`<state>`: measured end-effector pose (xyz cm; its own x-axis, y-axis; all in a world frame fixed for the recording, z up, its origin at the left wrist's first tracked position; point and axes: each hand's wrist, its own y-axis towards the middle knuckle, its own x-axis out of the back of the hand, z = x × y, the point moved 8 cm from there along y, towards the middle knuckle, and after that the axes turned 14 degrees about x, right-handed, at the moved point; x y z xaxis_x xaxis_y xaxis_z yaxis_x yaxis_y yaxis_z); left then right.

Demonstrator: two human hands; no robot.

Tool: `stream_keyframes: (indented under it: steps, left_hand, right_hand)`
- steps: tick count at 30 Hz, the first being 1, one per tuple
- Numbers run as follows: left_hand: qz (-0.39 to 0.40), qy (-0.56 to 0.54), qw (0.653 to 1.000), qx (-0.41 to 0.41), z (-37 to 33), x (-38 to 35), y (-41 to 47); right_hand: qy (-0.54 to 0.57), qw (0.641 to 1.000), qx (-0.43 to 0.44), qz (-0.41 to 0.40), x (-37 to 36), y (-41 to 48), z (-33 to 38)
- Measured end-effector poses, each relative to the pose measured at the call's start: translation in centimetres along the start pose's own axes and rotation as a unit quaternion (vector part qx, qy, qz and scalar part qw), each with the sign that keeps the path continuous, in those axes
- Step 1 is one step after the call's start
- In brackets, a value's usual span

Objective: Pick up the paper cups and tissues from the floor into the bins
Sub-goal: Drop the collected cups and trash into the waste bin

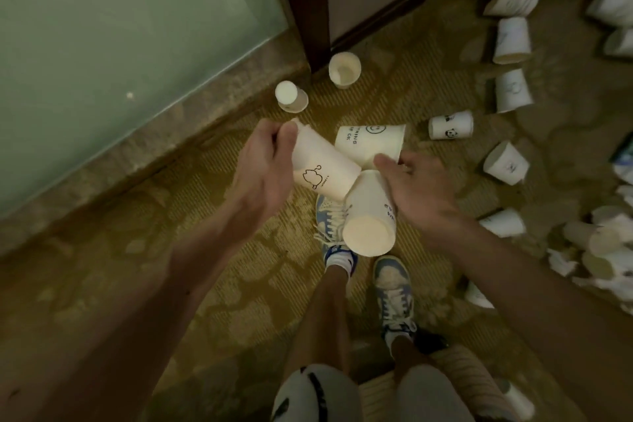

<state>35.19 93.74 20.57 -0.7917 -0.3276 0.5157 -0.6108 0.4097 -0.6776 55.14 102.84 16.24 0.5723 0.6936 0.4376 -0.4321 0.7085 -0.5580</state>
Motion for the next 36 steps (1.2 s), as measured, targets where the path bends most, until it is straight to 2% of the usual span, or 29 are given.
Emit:
stream_keyframes:
  steps: [2,5,10,14,19,24,29,33,36]
  left_hand:
    - [-0.01,-0.031,0.999,0.007,-1.2,2.1,-3.3]
    - [-0.048,-0.082,0.995,-0.021,-3.8,7.1,-9.7]
    - [-0.12,-0.149,0.979,-0.066,-7.2,17.0,-23.0]
    - [-0.198,-0.191,0.959,-0.066,-6.2,25.3,-32.9]
    - [-0.321,-0.286,0.902,-0.035,-0.7,37.0,-46.0]
    - [-0.425,-0.403,0.81,-0.009,7.7,46.2,-57.4]
    - [-0.508,-0.45,0.735,0.015,17.2,53.4,-66.4]
    - [-0.536,-0.467,0.703,0.01,24.3,58.7,-71.1]
    - [-0.534,-0.482,0.695,0.005,29.4,63.2,-72.9]
  right_hand:
    - [0.036,0.999,-0.001,-0.002,1.3,-2.1,2.5]
    - [0.034,0.999,0.039,0.003,4.2,-6.8,8.0]
    - [-0.007,0.984,0.169,0.059,7.7,-17.0,20.5]
    - [-0.026,0.959,0.262,0.103,6.5,-25.3,28.8]
    - [-0.035,0.913,0.346,0.214,0.3,-36.7,39.3]
    - [-0.086,0.81,0.498,0.296,-7.5,-48.7,49.6]
    - [-0.198,0.675,0.625,0.338,-18.8,-59.8,56.3]
    - [-0.25,0.548,0.724,0.337,-27.9,-68.7,59.7]
    - [-0.265,0.493,0.765,0.318,-33.9,-73.2,61.8]
